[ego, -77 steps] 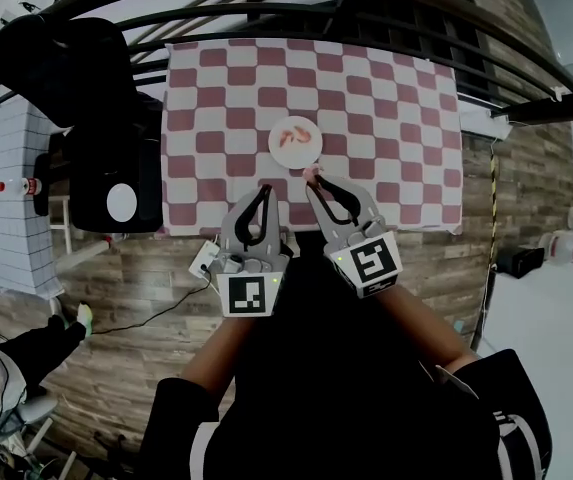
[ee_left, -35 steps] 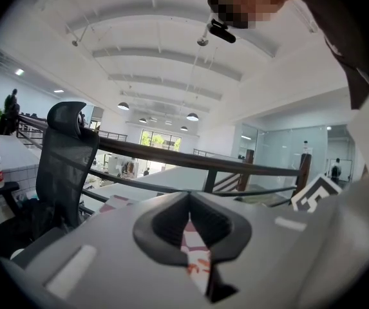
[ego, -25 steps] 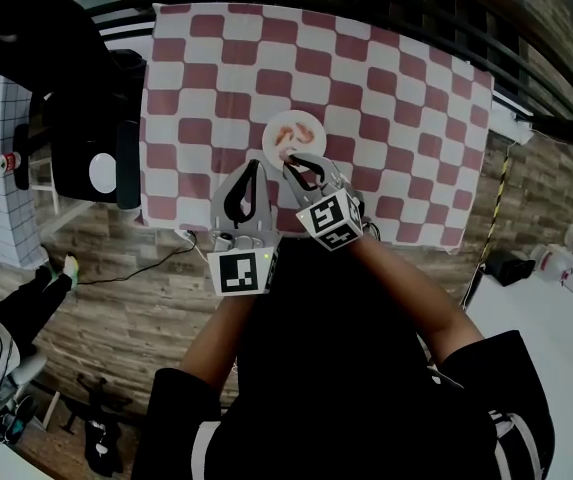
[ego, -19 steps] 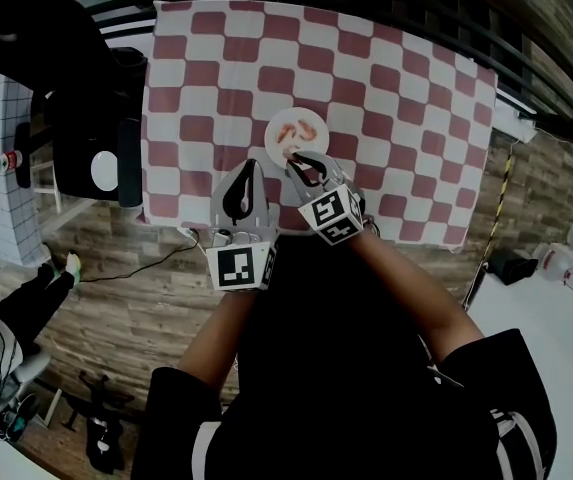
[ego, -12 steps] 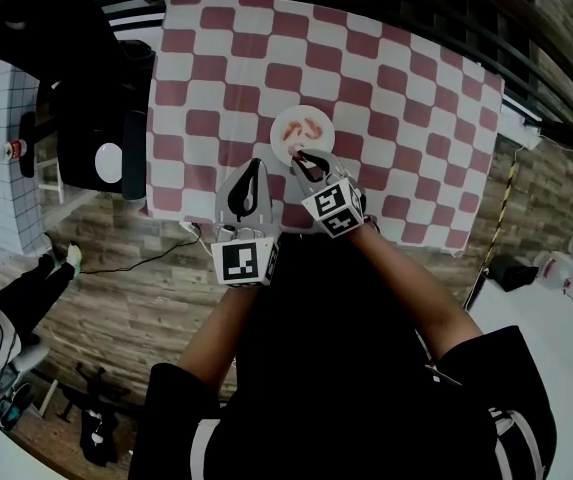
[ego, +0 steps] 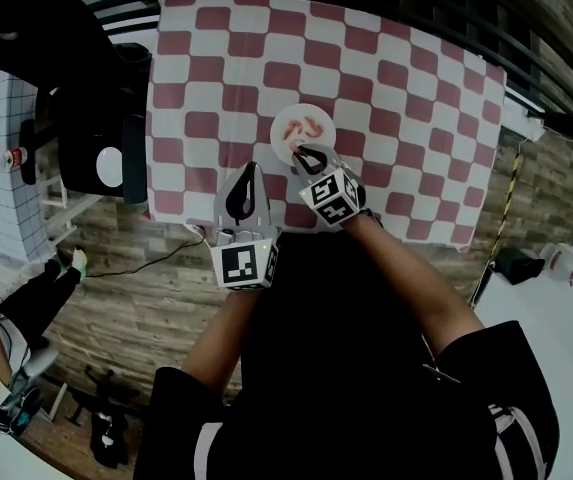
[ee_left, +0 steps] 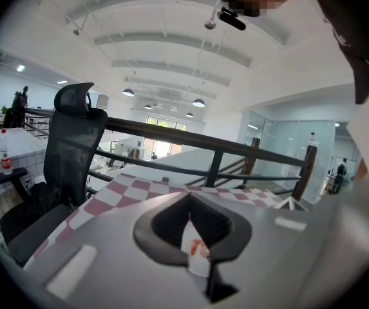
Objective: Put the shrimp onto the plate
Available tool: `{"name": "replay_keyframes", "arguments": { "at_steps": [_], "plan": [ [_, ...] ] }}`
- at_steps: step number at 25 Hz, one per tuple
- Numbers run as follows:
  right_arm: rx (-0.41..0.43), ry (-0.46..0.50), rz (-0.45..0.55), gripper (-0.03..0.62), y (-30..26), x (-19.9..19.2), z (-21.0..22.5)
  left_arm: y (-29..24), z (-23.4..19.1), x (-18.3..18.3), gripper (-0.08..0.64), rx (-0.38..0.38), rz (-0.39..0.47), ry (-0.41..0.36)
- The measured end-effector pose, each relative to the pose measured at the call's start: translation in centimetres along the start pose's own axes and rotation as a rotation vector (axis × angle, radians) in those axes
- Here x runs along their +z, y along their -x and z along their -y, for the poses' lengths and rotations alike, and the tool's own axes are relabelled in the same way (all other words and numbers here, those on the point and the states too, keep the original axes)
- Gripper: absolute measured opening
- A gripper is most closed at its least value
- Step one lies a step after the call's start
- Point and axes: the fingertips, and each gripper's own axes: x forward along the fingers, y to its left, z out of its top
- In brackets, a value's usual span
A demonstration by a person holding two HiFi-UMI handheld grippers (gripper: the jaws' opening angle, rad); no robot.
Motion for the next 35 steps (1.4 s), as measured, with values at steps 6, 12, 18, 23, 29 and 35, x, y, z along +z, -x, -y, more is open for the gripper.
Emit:
{"name": "replay_keyframes", "arguments": {
  "at_steps": [6, 12, 18, 23, 29, 35],
  "plan": [
    [-0.002, -0.035, -0.021, 0.057, -1.2, -0.6, -0.3, 0.7, -0.3, 0.5, 0.009, -0.003, 0.000, -0.012],
    [-0.010, -0.053, -0.029, 0.058, -1.7, -1.0, -0.4, 1.5, -0.4, 0.6, 0.009, -0.014, -0.008, -0.038],
    [-0.003, -0.091, -0.035, 0.058, -2.0, -1.3, 0.4, 1.7, -0.4, 0.1, 0.009, -0.010, -0.030, -0.019],
    [0.003, -0.089, -0.040, 0.058, -2.1, -1.5, 0.4, 1.8, 0.3, -0.2, 0.009, -0.020, -0.037, -0.021],
    [0.011, -0.085, -0.057, 0.058, -2.3, -1.5, 0.3, 1.8, 0.9, -0.4, 0.009, -0.022, -0.038, -0.026],
    [0.019, -0.098, -0.059, 0.058, -2.5, -1.4, 0.5, 2.0, 1.2, -0.1, 0.009, -0.029, -0.035, -0.038]
  ]
}}
